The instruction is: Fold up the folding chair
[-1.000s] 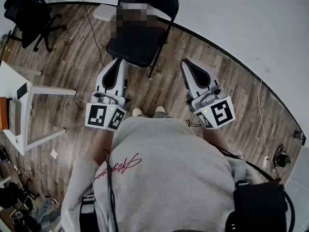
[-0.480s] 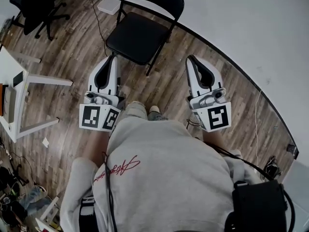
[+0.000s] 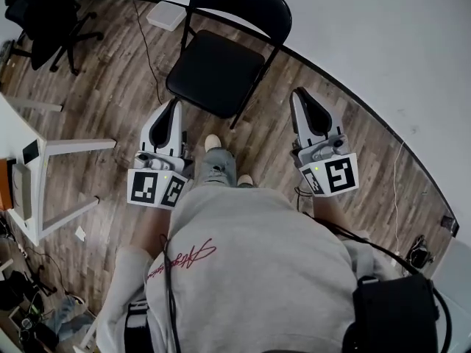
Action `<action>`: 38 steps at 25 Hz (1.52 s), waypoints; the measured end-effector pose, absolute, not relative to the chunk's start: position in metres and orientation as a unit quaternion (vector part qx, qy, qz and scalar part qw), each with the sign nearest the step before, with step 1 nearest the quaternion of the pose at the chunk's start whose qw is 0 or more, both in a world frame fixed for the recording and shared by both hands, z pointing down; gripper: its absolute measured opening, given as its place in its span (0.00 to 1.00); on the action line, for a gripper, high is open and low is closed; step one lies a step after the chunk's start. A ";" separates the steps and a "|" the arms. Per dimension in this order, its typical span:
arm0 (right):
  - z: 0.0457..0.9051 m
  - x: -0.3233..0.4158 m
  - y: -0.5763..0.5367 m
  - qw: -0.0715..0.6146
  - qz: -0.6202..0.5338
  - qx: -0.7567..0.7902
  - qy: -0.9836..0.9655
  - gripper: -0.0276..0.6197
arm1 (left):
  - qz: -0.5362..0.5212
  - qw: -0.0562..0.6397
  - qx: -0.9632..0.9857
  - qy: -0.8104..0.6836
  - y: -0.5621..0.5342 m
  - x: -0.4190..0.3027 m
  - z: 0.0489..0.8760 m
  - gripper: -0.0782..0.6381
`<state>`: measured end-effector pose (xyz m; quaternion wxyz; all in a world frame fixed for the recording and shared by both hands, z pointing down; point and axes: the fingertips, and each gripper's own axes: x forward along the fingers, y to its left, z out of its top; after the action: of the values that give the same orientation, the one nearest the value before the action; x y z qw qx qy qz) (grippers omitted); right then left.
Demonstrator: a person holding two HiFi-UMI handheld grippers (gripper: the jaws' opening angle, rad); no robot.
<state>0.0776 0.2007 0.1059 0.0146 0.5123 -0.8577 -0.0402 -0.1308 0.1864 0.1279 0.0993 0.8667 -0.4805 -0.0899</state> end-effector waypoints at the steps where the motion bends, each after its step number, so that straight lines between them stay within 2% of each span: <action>1: 0.105 0.076 0.186 0.005 -0.036 0.522 -0.852 0.06 | -0.086 0.104 0.873 -0.468 0.173 -0.131 0.130 0.13; 6: 0.095 0.092 0.133 -0.052 -0.043 0.590 -0.804 0.06 | -0.069 0.126 0.900 -0.412 0.121 -0.118 0.142 0.13; 12: 0.124 0.110 0.096 -0.022 -0.011 0.615 -0.788 0.07 | -0.064 0.212 0.896 -0.385 0.088 -0.103 0.171 0.14; 13: 0.131 0.116 0.091 -0.021 0.003 0.621 -0.783 0.08 | -0.059 0.224 0.891 -0.390 0.084 -0.102 0.179 0.14; 15: 0.145 0.127 0.079 -0.015 0.025 0.628 -0.777 0.29 | -0.050 0.249 0.879 -0.402 0.077 -0.102 0.196 0.16; 17: 0.162 0.134 0.067 0.005 0.037 0.628 -0.777 0.32 | -0.051 0.287 0.861 -0.417 0.070 -0.105 0.221 0.31; 19: 0.184 0.142 0.052 0.030 0.048 0.627 -0.777 0.36 | -0.056 0.333 0.833 -0.438 0.063 -0.113 0.253 0.39; 25: 0.272 0.176 0.012 0.060 0.127 0.646 -0.750 0.40 | -0.042 0.475 0.713 -0.514 0.065 -0.145 0.385 0.47; 30: 0.367 0.202 -0.021 0.090 0.185 0.642 -0.739 0.41 | 0.025 0.542 0.629 -0.556 0.080 -0.160 0.521 0.48; 34: 0.451 0.217 -0.044 0.153 0.203 0.635 -0.729 0.41 | 0.002 0.596 0.569 -0.567 0.084 -0.168 0.610 0.48; 38: 0.506 0.233 -0.067 0.175 0.213 0.633 -0.723 0.41 | -0.024 0.617 0.541 -0.571 0.072 -0.170 0.673 0.49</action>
<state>0.2334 -0.0672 0.5063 0.1745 0.6332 -0.7234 0.2128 -0.1702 0.0722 0.6733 0.6169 0.5413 -0.5708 -0.0236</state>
